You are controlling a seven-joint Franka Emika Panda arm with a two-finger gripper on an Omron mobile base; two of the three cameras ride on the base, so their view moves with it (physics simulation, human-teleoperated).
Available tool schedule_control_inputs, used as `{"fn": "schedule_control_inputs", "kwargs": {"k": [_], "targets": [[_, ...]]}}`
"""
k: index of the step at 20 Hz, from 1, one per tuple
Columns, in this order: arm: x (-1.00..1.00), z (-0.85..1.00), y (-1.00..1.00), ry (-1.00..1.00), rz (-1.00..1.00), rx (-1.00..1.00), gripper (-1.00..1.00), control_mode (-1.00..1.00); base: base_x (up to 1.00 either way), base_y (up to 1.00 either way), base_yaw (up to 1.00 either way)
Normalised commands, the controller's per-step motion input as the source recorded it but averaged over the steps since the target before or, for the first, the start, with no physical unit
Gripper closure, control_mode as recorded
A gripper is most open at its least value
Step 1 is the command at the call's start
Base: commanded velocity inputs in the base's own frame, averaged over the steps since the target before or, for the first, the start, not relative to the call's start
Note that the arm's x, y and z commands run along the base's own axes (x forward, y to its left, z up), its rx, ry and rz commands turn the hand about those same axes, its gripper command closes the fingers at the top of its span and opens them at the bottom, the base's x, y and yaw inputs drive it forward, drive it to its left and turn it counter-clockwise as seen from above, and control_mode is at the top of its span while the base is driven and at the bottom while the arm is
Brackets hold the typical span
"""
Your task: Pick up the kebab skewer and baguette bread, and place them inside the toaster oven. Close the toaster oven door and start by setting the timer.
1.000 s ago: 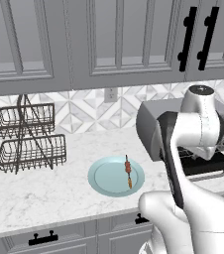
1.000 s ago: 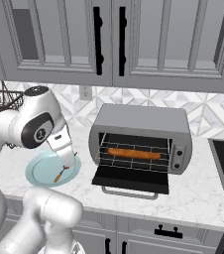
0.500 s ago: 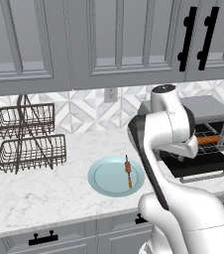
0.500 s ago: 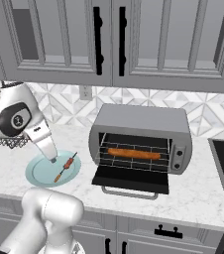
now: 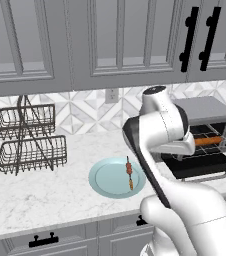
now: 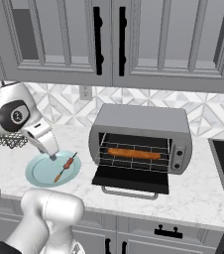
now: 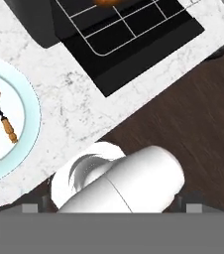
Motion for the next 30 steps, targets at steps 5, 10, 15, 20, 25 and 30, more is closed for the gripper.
{"fn": "schedule_control_inputs", "kwargs": {"k": [5, 10, 15, 20, 25, 30], "targets": [[0.47, -0.15, 0.0, 0.04, 0.31, 0.14, -1.0, -1.0, 0.0, 0.0, 0.0], [0.49, -0.25, 0.01, 0.1, 0.27, 0.07, -1.0, -1.0, 0.0, 0.0, 0.0], [0.33, -0.47, 0.18, 0.04, 0.18, 0.06, -1.0, -1.0, 0.0, 0.0, 0.0], [0.14, -0.35, 0.21, 0.01, 0.12, 0.04, -1.0, -1.0, 0.0, 0.0, 0.0], [0.22, -0.23, 0.05, 0.0, 0.11, 0.06, -1.0, -1.0, 0.0, 0.0, 0.0], [0.42, -0.36, 0.09, 0.0, 0.02, 0.07, -1.0, -1.0, 0.0, 0.0, 0.0]]}}
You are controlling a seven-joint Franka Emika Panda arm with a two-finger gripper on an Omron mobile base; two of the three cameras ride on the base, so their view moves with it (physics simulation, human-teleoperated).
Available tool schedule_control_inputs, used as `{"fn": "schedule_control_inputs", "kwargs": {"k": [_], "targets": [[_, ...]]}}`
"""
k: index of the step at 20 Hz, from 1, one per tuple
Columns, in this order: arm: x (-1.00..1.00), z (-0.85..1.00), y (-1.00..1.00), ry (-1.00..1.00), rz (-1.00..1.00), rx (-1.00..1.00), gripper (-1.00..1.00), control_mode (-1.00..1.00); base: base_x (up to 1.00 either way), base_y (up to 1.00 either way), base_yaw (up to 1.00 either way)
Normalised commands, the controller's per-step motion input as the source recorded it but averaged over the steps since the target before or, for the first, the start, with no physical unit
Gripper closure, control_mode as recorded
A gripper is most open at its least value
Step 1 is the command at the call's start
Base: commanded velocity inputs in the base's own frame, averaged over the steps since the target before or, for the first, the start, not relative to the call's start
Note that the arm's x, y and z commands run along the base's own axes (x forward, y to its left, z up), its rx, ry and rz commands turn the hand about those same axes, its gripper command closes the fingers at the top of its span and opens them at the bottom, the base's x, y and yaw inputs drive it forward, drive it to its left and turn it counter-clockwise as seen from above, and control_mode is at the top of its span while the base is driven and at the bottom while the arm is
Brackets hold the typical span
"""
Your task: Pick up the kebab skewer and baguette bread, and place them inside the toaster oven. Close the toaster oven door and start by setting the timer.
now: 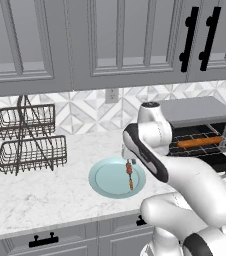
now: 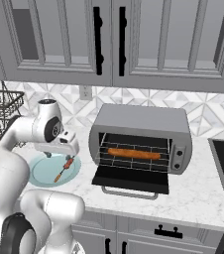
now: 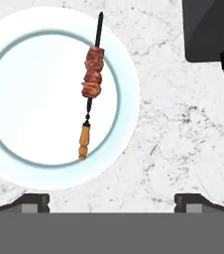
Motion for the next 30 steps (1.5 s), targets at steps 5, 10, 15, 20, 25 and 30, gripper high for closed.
{"fn": "schedule_control_inputs", "kwargs": {"k": [5, 10, 15, 20, 25, 30], "targets": [[0.48, -0.31, 0.01, 0.0, 0.0, 0.04, -1.0, -1.0, 0.0, 0.0, 0.0], [0.31, -0.32, 0.1, 0.0, -0.03, 0.02, -1.0, -1.0, 0.0, 0.0, 0.0], [0.26, -0.35, 0.18, 0.0, -0.09, 0.02, -1.0, -1.0, 0.0, 0.0, 0.0], [0.17, -0.46, 0.02, 0.0, -0.04, 0.01, -1.0, -1.0, 0.0, 0.0, 0.0], [0.07, -0.33, 0.0, 0.0, -0.02, 0.01, -1.0, -1.0, 0.0, 0.0, 0.0], [0.11, -0.38, 0.0, 0.0, 0.0, 0.0, -1.0, -1.0, 0.0, 0.0, 0.0]]}}
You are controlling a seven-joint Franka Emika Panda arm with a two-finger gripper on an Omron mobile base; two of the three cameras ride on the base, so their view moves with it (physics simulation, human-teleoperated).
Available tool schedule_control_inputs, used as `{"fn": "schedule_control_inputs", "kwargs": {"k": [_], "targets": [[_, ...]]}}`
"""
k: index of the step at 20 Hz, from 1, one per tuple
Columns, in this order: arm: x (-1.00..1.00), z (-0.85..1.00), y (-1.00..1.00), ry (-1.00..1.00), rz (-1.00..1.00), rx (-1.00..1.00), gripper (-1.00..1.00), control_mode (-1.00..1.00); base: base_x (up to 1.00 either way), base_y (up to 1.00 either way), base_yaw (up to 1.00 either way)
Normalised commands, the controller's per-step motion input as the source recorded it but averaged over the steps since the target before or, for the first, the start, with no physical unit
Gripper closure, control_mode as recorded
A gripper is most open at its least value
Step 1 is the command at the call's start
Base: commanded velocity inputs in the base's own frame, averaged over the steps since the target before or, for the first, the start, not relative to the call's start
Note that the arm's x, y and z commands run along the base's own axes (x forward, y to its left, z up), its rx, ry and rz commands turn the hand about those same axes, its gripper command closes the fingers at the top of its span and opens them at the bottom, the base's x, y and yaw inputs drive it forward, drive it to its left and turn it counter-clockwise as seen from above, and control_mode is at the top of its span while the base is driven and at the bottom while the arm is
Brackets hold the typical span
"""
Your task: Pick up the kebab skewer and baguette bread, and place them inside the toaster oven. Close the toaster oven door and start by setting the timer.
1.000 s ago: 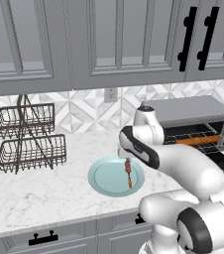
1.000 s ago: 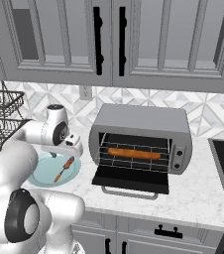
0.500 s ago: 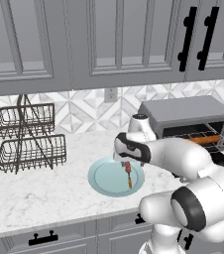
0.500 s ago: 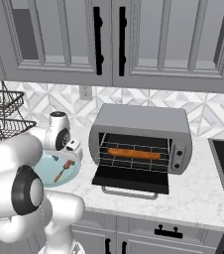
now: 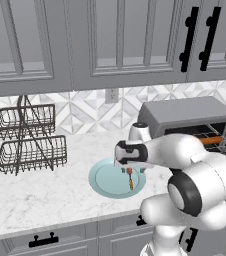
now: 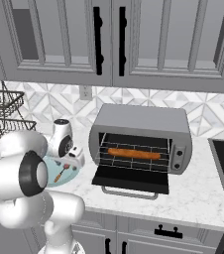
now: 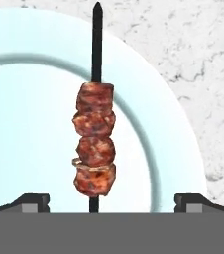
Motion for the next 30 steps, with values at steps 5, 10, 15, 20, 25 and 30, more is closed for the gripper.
{"fn": "schedule_control_inputs", "kwargs": {"k": [5, 10, 15, 20, 25, 30], "targets": [[0.1, -0.34, 0.0, 0.0, 0.0, 0.0, -1.0, -1.0, 0.0, 0.0, 0.0], [0.03, -0.32, 0.0, 0.0, 0.0, 0.0, -1.0, -1.0, 0.0, 0.0, 0.0], [0.01, -0.36, 0.0, 0.0, 0.0, 0.0, -1.0, -1.0, 0.0, 0.0, 0.0], [0.0, -0.39, 0.0, 0.0, 0.0, 0.0, -1.0, -1.0, 0.0, 0.0, 0.0], [0.0, -0.37, 0.08, 0.0, 0.0, 0.0, -1.0, -1.0, 0.0, 0.0, 0.0], [0.0, -0.39, 0.09, 0.0, 0.0, 0.0, 1.0, -1.0, 0.0, 0.0, 0.0]]}}
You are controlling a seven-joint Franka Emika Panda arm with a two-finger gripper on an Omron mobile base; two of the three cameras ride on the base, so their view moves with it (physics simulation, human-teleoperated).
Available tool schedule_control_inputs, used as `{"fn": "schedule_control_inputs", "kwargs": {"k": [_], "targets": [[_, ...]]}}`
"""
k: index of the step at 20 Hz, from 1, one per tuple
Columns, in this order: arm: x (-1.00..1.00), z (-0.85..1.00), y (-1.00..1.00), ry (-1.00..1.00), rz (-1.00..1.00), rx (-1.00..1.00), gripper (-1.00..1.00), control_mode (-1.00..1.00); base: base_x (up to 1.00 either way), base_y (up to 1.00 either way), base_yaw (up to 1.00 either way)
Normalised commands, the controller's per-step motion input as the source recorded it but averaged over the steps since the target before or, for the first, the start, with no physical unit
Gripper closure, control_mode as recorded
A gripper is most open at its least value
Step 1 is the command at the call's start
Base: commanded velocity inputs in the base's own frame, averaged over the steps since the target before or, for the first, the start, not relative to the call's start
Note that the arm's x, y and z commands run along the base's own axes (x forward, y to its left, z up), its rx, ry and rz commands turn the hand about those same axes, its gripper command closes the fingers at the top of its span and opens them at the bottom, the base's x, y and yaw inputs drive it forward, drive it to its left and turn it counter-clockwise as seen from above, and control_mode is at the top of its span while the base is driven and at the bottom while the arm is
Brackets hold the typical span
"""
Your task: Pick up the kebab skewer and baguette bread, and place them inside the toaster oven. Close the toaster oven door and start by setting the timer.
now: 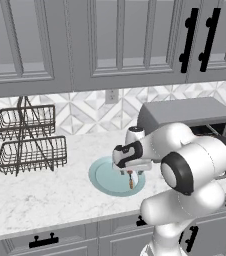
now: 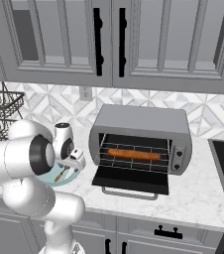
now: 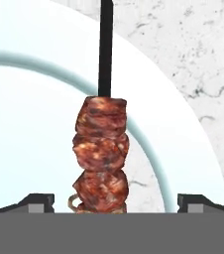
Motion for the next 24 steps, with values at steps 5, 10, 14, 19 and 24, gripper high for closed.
{"fn": "schedule_control_inputs", "kwargs": {"k": [5, 10, 14, 19, 24], "targets": [[0.0, -0.33, 0.07, 0.0, 0.0, 0.0, 1.0, -1.0, 0.0, 0.0, 0.0], [0.0, -0.15, 0.01, 0.0, 0.0, 0.0, 1.0, -1.0, 0.0, 0.0, 0.0], [-0.05, -0.09, 0.0, 0.0, 0.0, 0.0, 1.0, -1.0, 0.0, 0.0, 0.0], [-0.13, -0.21, 0.03, 0.0, 0.0, 0.0, 1.0, -1.0, 0.0, 0.0, 0.0], [-0.18, -0.45, 0.14, 0.0, 0.0, 0.0, 1.0, -1.0, 0.0, 0.0, 0.0]]}}
